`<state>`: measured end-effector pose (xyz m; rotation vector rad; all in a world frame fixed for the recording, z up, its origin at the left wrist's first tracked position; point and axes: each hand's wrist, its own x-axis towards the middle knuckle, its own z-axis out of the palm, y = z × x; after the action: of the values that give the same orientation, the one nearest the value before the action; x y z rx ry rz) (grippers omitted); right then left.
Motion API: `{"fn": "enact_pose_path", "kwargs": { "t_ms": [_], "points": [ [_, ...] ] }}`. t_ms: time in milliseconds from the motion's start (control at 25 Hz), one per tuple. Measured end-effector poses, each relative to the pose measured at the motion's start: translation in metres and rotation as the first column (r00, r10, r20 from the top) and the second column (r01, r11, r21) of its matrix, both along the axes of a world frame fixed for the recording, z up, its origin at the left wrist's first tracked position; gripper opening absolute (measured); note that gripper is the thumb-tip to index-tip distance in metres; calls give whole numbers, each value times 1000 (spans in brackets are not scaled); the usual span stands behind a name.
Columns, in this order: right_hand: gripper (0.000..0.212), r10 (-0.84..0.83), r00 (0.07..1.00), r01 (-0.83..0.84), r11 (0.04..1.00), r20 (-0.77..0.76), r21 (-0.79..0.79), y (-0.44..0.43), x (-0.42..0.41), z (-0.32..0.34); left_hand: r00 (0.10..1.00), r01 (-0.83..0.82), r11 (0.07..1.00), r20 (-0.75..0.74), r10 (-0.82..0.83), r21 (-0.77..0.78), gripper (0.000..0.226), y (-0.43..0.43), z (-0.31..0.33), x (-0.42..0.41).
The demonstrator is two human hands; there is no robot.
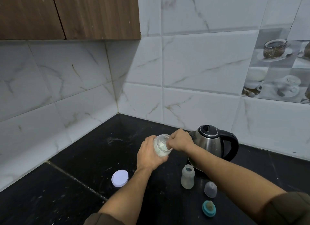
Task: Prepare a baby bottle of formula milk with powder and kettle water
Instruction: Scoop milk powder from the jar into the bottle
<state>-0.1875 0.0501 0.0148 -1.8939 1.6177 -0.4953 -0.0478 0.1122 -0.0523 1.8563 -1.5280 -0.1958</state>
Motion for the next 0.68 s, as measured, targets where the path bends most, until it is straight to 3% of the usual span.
{"fn": "enact_pose_path", "kwargs": {
  "t_ms": [80, 240, 680],
  "points": [
    [6, -52, 992, 48, 998, 114, 38, 1, -3, 6, 1000, -13, 1000, -5, 13, 0, 78, 0, 1, 1],
    [14, -132, 958, 104, 987, 255, 121, 1, -11, 10, 999, -45, 999, -31, 45, 0, 82, -1, 1, 2],
    [14, -157, 904, 95, 981, 398, 170, 1, -15, 7, 989, -113, 993, -100, 110, -25, 86, 0, 4, 5]
  ]
}}
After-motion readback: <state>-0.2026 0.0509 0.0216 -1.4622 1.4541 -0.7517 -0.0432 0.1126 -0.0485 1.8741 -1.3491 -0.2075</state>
